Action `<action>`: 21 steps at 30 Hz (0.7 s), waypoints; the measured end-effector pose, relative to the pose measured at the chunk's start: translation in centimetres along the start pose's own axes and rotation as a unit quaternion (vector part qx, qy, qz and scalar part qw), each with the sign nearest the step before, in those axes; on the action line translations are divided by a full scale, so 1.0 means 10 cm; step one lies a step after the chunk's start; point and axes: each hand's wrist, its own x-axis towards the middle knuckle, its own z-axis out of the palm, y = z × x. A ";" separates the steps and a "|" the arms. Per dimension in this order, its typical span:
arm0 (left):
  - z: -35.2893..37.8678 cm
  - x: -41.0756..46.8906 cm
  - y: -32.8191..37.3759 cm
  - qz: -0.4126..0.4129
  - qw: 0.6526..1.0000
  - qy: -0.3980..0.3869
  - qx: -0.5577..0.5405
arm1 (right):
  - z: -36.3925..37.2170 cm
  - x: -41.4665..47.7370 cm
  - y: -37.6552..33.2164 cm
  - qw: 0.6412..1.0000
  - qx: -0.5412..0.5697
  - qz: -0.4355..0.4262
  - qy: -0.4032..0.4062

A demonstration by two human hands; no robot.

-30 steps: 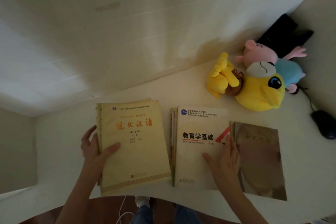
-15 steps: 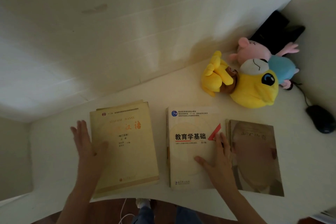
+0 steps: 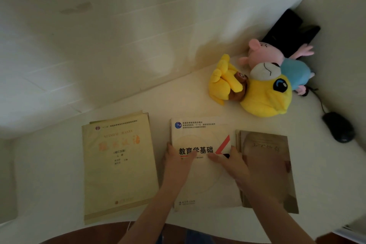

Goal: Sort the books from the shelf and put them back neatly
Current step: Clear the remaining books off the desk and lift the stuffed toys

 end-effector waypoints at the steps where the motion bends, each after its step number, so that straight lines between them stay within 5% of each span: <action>1: -0.01 0.02 0.02 -0.011 1.000 0.020 0.002 | 0.01 0.05 0.07 1.000 -0.005 -0.004 0.005; 7: -0.01 0.04 0.20 -0.053 0.987 0.040 -0.147 | -0.06 -0.08 0.04 0.998 0.052 -0.021 -0.015; 15: -0.17 -0.37 0.35 0.092 0.978 -0.008 -0.189 | -0.35 -0.28 -0.12 0.989 0.085 -0.092 -0.080; 21: -0.48 -0.47 0.53 0.214 0.963 -0.081 -0.140 | -0.40 -0.44 -0.21 0.972 0.094 -0.217 0.014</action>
